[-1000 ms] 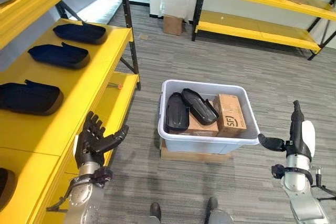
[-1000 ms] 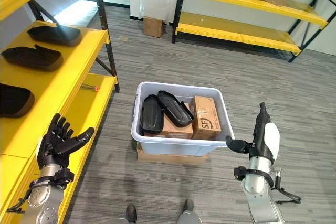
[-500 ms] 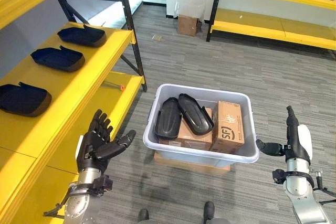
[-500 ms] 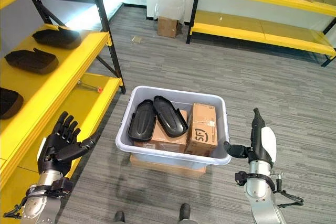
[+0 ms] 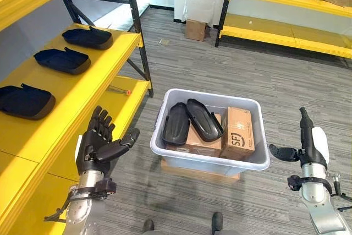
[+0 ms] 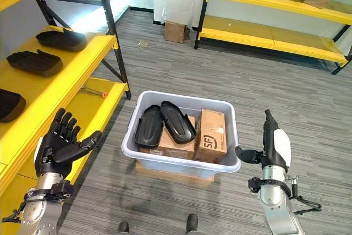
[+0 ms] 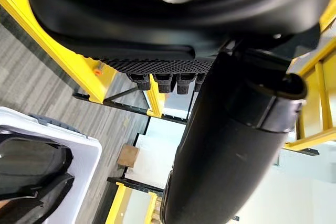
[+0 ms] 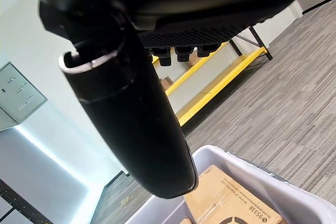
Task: Move parts from the plastic box to the shelf.
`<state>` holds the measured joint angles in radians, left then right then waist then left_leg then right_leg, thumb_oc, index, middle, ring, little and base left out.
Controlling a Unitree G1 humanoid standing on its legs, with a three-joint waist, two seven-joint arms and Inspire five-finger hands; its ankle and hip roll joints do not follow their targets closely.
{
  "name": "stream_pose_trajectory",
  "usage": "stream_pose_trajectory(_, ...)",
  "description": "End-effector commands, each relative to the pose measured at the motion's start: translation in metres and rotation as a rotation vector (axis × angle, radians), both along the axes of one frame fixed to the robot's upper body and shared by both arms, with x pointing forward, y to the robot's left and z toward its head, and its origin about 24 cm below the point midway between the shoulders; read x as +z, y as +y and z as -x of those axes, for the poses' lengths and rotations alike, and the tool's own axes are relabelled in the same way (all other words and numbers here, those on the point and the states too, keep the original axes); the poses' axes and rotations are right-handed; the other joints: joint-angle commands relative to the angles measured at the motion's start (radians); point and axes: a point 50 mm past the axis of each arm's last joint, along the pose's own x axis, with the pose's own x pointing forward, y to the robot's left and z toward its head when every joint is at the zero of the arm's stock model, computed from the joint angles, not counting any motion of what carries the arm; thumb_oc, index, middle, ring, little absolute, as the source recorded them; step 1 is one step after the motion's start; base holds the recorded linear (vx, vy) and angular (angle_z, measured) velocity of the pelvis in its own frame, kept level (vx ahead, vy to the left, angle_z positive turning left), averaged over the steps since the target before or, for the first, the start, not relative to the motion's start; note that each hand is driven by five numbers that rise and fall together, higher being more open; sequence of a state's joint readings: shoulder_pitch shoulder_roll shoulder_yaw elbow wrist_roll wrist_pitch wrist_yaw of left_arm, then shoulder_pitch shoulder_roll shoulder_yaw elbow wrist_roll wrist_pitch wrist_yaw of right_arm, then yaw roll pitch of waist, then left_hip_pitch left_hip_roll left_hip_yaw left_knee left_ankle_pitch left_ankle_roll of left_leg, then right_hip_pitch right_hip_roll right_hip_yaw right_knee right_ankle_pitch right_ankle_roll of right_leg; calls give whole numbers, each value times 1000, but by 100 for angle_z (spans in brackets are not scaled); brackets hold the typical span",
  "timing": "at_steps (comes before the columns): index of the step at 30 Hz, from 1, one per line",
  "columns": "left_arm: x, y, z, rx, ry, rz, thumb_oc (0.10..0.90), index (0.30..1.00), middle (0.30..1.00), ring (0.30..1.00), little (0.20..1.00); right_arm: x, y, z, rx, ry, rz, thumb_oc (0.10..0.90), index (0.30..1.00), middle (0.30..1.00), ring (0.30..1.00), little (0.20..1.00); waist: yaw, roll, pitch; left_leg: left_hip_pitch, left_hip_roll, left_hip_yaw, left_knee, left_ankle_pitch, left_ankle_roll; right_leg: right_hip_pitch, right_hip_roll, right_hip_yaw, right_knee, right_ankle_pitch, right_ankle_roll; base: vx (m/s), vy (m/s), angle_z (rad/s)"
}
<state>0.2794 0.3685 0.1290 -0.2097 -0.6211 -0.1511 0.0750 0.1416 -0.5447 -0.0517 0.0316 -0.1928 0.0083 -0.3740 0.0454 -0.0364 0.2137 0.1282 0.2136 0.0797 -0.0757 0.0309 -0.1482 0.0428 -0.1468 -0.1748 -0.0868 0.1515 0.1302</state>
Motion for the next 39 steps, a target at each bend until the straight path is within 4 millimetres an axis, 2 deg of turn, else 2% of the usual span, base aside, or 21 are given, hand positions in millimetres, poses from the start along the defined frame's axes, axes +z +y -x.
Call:
stream_pose_trajectory(1, 49, -1, -10, -67, -239, -118, 900, 1000, 1000, 1000, 1000, 62, 16, -27, 135, -285, 63, 900, 1000, 1000, 1000, 1000, -8, -33, -79, -28, -38, -18, -12, -4, 66, 52, -26, 1, 58, -96, 15, 52, -340, 0)
stream_pose_trajectory(4, 51, -3, -14, -75, -255, -121, 900, 1000, 1000, 1000, 1000, 60, 21, -29, 155, -284, 61, 900, 1000, 1000, 1000, 1000, -16, -25, -74, -28, -33, -14, 8, 0, 67, 39, -12, 9, 103, -126, -5, 24, -230, -2)
stream_pose_trajectory(8, 52, -6, -18, -64, -267, -93, 900, 1000, 1000, 1000, 1000, 60, 24, -35, 184, -280, 55, 900, 1000, 1000, 1000, 1000, -35, -18, -64, -54, -12, -3, 90, -6, 58, 32, 10, 16, 139, -155, -41, 34, -262, -5)
stream_pose_trajectory(10, 48, -12, -25, -95, -254, -61, 900, 1000, 1000, 1000, 1000, 57, 28, -36, 204, -271, 37, 900, 1000, 1000, 1000, 1000, -61, -14, -46, -123, 47, 68, 245, 99, 29, 46, 42, -4, 140, -169, -83, 62, -484, 28)
stream_pose_trajectory(11, 46, -20, -30, -143, -250, -64, 900, 1000, 1000, 1000, 1000, 53, 32, -34, 209, -262, 29, 900, 1000, 1000, 1000, 1000, -71, -12, -29, -185, 31, 105, 335, 112, 32, 50, 60, -17, 134, -164, -98, 103, -377, 101)
stream_pose_trajectory(12, 44, -21, -29, -149, -246, -69, 900, 1000, 1000, 1000, 1000, 49, 35, -35, 221, -249, 24, 900, 1000, 1000, 1000, 1000, -66, -2, -20, -207, -19, 105, 284, 106, 42, 57, 76, -4, 123, -163, -93, 164, -247, 157)
stream_pose_trajectory(13, 44, -21, -28, -149, -242, -73, 900, 1000, 1000, 1000, 1000, 47, 36, -33, 229, -243, 18, 900, 1000, 1000, 1000, 1000, -61, 2, -16, -216, -49, 119, 215, 122, 43, 72, 84, 5, 107, -163, -88, 251, -27, 128)
stream_pose_trajectory(14, 43, -22, -28, -150, -228, -72, 900, 1000, 1000, 1000, 1000, 44, 36, -29, 235, -232, -2, 900, 1000, 1000, 1000, 1000, -57, 9, -16, -239, -65, 145, 110, 165, 35, 94, 99, 4, 85, -164, -84, 309, 57, 45)
stream_pose_trajectory(15, 40, -20, -27, -135, -227, -60, 900, 1000, 1000, 1000, 1000, 38, 38, -25, 242, -232, -25, 900, 1000, 1000, 1000, 1000, -49, 15, -16, -267, -72, 118, 44, 201, 25, 109, 112, 18, 85, -171, -86, 307, 98, 23)
stream_pose_trajectory(16, 38, -16, -25, -115, -231, -62, 900, 1000, 1000, 1000, 1000, 35, 39, -26, 258, -233, -31, 900, 1000, 1000, 1000, 1000, -41, 11, -21, -263, -90, 81, 19, 183, 33, 114, 108, 35, 88, -175, -82, 293, 151, 6)
stream_pose_trajectory(19, 38, -15, -27, -103, -247, -57, 900, 1000, 1000, 1000, 1000, 31, 43, -23, 262, -226, -50, 900, 1000, 1000, 1000, 1000, -52, 7, -42, -211, -107, 119, 11, 133, 64, 113, 97, 24, 93, -180, -77, 283, 187, -180)
stream_pose_trajectory(20, 39, -17, -31, -119, -238, -70, 900, 1000, 1000, 1000, 1000, 28, 44, -25, 248, -210, -61, 900, 1000, 1000, 1000, 1000, -54, 2, -54, -161, -121, 117, 1, 94, 81, 108, 85, 4, 81, -168, -68, 344, 153, -76)
stream_pose_trajectory(24, 35, -15, -26, -134, -206, -77, 900, 1000, 1000, 1000, 1000, 25, 44, -23, 221, -190, -71, 900, 1000, 1000, 1000, 1000, -46, -9, -76, -123, -139, 96, -12, 51, 94, 92, 71, -14, 63, -148, -51, 192, 65, -10)
stream_pose_trajectory(32, 36, -14, -23, -155, -205, -68, 900, 1000, 1000, 1000, 1000, 30, 43, -20, 216, -222, -50, 900, 1000, 1000, 1000, 1000, -29, -20, -68, -126, -150, 105, -12, 28, 110, 72, 42, -49, 71, -141, -28, 99, 108, 21)
stream_pose_trajectory(39, 39, -13, -23, -157, -211, -61, 900, 1000, 1000, 1000, 1000, 40, 48, -24, 242, -274, 21, 900, 1000, 1000, 1000, 1000, -6, -30, -65, -121, -168, 107, -12, 13, 143, 64, 24, -69, 140, -169, -13, 85, 127, -2)
